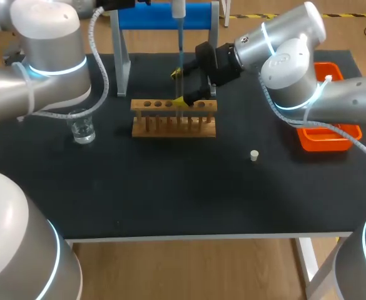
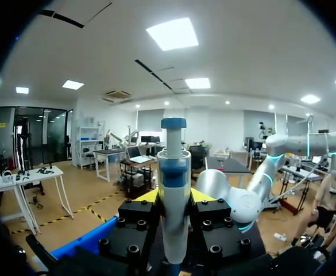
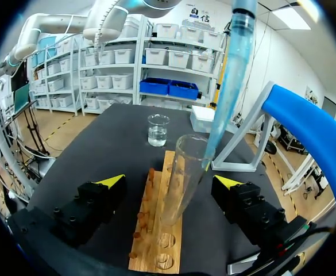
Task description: Invert the test tube, pick up the pipette, mount the tip to pipette, aspirate from beaker and dispense into the tube, eject the tip, return the pipette, and cap with the stopper.
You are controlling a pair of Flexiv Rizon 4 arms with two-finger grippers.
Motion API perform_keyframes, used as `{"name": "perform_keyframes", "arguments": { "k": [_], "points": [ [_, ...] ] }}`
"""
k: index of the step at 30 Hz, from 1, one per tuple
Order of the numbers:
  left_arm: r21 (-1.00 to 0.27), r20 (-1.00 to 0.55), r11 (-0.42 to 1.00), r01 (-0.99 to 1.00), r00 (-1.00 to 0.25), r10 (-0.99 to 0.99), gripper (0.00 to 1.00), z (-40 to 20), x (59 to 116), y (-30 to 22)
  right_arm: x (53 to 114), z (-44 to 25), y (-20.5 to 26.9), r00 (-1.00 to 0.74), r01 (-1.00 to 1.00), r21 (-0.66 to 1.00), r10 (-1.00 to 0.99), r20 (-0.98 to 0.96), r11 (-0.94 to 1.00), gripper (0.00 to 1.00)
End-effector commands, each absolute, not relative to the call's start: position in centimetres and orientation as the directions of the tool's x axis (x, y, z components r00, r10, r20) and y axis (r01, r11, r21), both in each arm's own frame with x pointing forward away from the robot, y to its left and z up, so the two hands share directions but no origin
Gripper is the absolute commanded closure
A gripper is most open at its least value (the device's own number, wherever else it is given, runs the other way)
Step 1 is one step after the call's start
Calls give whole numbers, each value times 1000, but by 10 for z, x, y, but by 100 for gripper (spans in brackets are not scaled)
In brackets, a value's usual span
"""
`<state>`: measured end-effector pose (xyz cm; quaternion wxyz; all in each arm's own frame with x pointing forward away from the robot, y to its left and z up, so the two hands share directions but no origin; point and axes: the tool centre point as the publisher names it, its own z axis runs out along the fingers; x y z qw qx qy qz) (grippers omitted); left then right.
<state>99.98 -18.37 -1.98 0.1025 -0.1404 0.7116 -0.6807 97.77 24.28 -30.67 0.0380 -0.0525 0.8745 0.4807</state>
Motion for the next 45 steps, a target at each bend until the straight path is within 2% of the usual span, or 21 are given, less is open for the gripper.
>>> {"name": "perform_keyframes", "arguments": {
  "k": [1,45],
  "points": [
    [-998,49,31,-62,-943,-331,100,-21,1002,-188,977,-305,242,-992,-128,835,-57,-115,536,0],
    [-997,41,48,-61,-938,-344,100,-29,990,-181,977,-305,242,-992,-128,835,-57,-115,536,0]
  ]
}}
